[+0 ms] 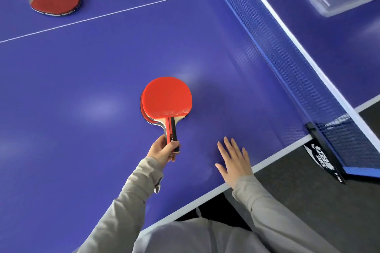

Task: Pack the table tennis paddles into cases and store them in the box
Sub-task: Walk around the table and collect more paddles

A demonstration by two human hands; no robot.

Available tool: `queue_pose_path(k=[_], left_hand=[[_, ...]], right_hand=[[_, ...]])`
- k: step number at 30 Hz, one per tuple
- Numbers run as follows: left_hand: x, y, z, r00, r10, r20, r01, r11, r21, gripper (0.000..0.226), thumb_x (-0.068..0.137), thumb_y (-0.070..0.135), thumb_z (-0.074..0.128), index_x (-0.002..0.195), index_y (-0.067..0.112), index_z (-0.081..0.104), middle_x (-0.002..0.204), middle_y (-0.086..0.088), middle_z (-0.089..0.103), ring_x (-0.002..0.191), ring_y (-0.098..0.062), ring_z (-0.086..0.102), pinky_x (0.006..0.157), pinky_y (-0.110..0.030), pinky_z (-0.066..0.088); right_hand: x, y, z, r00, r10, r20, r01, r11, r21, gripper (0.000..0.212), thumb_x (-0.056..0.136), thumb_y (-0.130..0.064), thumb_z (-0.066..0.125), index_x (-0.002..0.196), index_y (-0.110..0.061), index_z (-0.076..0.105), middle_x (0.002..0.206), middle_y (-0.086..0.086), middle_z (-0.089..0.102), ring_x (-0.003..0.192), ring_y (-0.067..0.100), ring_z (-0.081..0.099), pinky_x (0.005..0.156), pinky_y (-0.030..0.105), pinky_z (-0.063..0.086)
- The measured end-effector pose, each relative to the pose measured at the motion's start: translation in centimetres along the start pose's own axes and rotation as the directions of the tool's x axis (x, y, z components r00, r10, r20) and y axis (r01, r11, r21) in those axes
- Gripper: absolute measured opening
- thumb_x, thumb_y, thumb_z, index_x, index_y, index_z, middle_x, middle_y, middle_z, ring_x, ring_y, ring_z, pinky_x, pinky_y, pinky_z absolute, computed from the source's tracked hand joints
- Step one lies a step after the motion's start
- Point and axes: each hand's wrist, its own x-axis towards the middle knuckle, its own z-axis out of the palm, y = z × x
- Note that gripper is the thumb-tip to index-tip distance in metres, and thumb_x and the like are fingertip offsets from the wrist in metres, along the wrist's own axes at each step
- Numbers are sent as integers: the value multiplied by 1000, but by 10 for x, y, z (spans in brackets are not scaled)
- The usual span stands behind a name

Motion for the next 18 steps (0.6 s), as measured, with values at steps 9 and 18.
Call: queue_pose_path(k=[9, 18], left_hand=[[-62, -19, 43, 991, 25, 128, -53, 974, 220, 62, 48, 45, 66, 90, 2, 54, 72, -12, 61, 54, -24, 51, 50, -27, 41], [-129, -61, 145, 939, 46, 341, -156, 940, 303, 39, 67, 23, 65, 94, -2, 51, 70, -14, 57, 50, -22, 48, 47, -29, 40]], right_hand=[[-85, 61, 48, 975, 217, 46, -222, 965, 140, 67, 97, -46, 32, 151, -25, -2, 160, -1, -7, 148, 18, -5, 118, 42, 9], [-195, 127, 132, 901, 365, 233, -424, 853, 303, 63, 98, -47, 33, 151, -26, 8, 160, -4, 5, 148, 15, 2, 117, 41, 11]])
